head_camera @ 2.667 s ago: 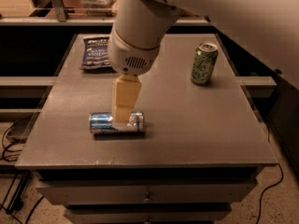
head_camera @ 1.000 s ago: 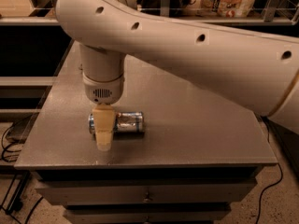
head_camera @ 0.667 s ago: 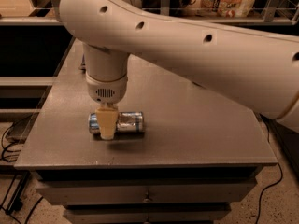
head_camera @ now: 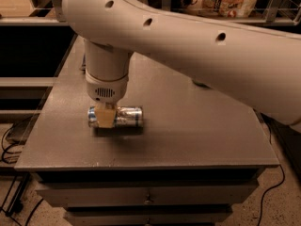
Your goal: Place redbull can upright
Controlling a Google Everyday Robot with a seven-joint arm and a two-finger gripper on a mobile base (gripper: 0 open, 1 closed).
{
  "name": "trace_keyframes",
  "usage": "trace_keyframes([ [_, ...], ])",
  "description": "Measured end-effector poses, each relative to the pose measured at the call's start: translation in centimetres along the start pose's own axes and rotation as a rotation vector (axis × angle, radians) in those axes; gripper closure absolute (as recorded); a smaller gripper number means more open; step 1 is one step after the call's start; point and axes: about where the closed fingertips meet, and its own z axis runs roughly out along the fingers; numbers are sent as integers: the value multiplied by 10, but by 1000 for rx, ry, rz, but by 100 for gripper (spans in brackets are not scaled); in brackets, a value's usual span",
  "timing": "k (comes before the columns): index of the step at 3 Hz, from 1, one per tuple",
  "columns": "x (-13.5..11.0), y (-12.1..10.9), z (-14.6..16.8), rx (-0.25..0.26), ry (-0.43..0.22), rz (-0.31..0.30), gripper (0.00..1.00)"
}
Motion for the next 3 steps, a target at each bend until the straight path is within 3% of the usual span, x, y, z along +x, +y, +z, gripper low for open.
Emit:
trace_keyframes([
  [1,-2,0,-9,13,-67,7,100],
  [2,-2,-1,-33,56,-226,4,100],
  [3,2,-6,-50,115,-438,2,100],
])
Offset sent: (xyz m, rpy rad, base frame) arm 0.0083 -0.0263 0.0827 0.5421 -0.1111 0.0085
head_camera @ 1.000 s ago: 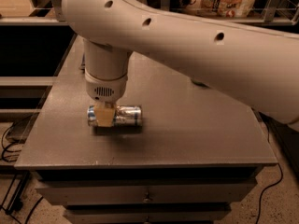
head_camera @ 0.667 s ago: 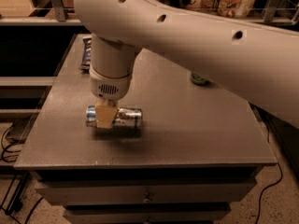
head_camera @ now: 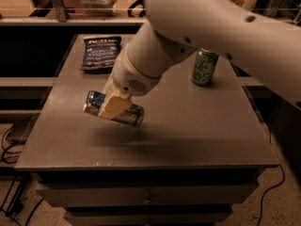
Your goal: Place redbull can upright
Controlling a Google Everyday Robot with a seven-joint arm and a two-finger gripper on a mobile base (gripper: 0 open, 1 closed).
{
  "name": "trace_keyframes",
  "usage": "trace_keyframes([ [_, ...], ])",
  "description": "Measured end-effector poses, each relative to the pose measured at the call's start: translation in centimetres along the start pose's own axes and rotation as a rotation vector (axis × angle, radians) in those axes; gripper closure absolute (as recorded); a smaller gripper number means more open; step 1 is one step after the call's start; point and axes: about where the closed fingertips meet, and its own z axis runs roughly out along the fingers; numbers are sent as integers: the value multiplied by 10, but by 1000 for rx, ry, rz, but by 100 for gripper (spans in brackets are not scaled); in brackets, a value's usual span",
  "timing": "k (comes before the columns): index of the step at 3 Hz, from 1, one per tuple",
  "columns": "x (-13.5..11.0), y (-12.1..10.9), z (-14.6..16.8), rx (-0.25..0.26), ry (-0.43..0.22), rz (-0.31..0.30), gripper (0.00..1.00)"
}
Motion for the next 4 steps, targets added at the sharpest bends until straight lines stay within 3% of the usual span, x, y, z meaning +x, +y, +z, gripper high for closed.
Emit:
trace_keyframes([
  [1,-5,-9,-4,55,-227,14,100],
  [2,-10,-9,-1,72,-468,47,100],
  [3,-4,-8,-9,111,-712,112,100],
  [4,9,-9,-32,193,-890,152,100],
])
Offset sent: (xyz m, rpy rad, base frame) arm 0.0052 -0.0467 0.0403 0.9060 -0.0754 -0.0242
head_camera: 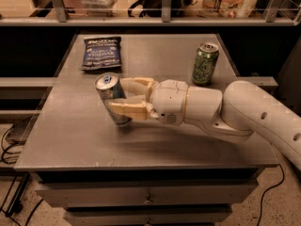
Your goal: Place redbull can upright
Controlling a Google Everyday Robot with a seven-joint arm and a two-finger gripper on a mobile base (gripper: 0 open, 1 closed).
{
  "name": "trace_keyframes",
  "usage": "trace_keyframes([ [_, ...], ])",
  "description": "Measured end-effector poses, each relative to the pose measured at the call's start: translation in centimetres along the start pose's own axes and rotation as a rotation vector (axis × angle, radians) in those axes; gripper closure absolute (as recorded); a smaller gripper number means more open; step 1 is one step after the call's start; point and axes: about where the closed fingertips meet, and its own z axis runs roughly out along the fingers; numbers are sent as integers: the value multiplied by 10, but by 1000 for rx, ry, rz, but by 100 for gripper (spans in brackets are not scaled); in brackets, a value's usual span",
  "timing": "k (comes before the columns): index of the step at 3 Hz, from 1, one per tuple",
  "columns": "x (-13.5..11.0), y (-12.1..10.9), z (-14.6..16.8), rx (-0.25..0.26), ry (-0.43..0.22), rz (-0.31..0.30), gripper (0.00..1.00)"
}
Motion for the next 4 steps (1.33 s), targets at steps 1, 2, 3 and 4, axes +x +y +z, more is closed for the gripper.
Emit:
trace_keyframes([
  [1,-13,-9,-30,84,-119,-13,100],
  [2,-21,-14,-49,134,-161,-27,100],
  [3,-25,-18,-56,157,-149,-38,100],
  [4,-24,-19,-54,140,-100,-34,91],
])
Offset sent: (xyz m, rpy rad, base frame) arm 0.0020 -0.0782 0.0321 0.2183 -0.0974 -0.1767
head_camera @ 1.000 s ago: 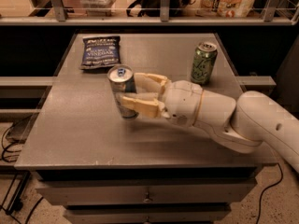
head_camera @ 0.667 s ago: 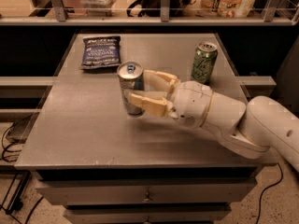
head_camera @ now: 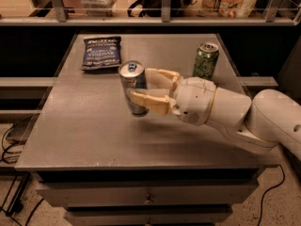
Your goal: Place redbull can upright
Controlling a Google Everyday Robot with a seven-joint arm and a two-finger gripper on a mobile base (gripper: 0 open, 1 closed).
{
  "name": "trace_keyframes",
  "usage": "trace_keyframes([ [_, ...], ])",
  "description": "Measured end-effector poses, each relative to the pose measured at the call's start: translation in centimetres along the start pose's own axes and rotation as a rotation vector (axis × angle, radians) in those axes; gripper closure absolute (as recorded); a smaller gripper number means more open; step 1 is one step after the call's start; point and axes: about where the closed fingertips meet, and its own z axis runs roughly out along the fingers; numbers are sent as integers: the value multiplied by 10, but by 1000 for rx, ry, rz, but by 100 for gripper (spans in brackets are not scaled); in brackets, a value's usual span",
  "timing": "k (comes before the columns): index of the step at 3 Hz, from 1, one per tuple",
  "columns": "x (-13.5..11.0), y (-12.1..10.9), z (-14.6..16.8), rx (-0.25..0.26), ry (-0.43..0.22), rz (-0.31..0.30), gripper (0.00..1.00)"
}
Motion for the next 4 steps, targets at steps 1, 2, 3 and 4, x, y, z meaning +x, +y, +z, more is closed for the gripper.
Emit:
trace_keyframes([
  [1,5,2,7,-41,58,19,92],
  [2,14,8,16,-82,87,59,84],
  [3,25,17,23,-109,83,113,65],
  [4,32,24,28,-116,73,152,42],
])
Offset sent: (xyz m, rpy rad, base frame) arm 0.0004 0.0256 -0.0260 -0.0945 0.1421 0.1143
